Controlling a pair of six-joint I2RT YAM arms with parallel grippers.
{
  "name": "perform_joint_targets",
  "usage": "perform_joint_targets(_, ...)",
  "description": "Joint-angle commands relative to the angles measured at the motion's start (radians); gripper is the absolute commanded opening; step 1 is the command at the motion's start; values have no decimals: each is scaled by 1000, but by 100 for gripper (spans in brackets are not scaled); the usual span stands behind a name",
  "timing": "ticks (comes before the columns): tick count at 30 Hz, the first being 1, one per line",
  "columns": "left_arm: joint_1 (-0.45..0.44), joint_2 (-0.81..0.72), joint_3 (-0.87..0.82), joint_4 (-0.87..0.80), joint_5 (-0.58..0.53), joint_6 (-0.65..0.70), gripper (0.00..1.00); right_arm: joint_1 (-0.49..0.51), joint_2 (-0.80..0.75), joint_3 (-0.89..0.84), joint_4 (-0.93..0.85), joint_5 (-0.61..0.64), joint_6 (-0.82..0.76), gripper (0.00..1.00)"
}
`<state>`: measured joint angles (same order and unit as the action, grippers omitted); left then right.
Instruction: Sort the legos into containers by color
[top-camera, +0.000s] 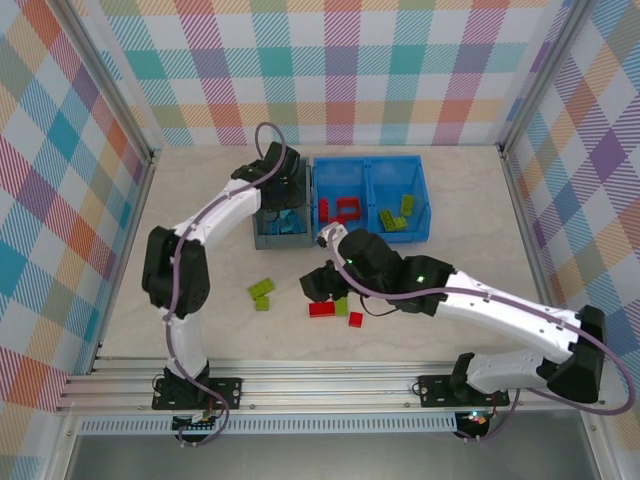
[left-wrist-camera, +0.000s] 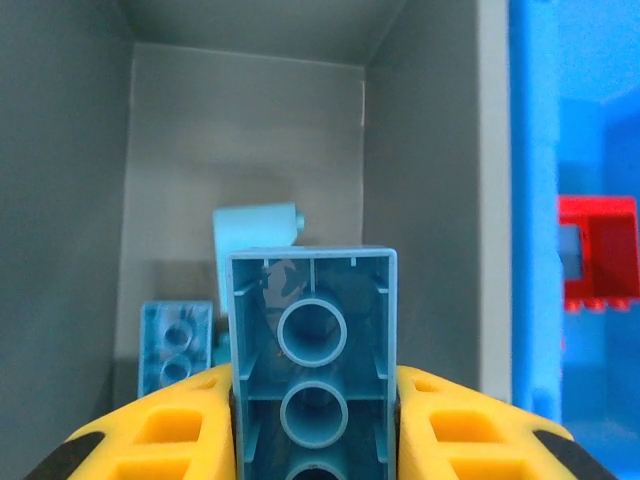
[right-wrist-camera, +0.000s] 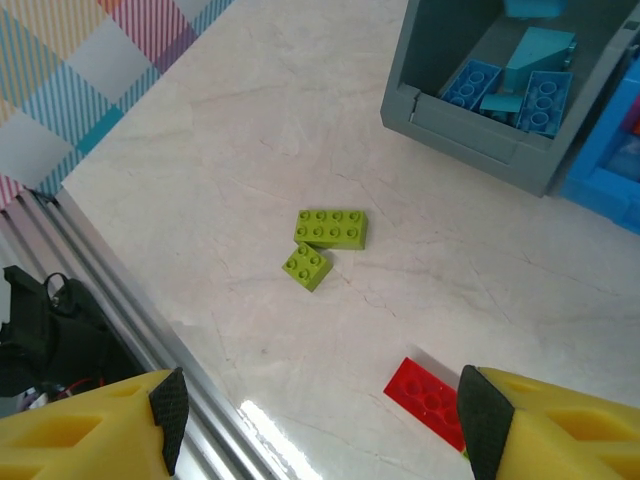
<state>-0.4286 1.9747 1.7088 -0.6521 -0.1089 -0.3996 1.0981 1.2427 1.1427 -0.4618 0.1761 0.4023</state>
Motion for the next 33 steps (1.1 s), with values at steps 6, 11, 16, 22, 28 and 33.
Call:
perform_joint_targets(6, 67, 221, 216, 25, 113, 3, 22, 22, -3, 34, 83, 63, 10, 73)
perform_joint_targets(11, 86, 305, 299, 13, 143, 2, 25, 22, -21, 11, 78, 71, 27, 73)
perform_joint_targets(16, 91, 323, 318, -6, 162, 11, 47, 22, -19, 3, 69, 71, 40, 74)
perform_joint_targets(22, 91, 202, 218, 26, 159, 5, 56, 22, -28, -9, 53, 81, 43, 74)
perform_joint_targets(28, 89, -28, 74, 34, 131, -28, 56, 20, -47, -38, -17, 131, 27, 73)
perform_joint_targets(33, 37, -344, -157, 34, 69, -67, 56, 22, 55, -12, -109, 94, 1, 74)
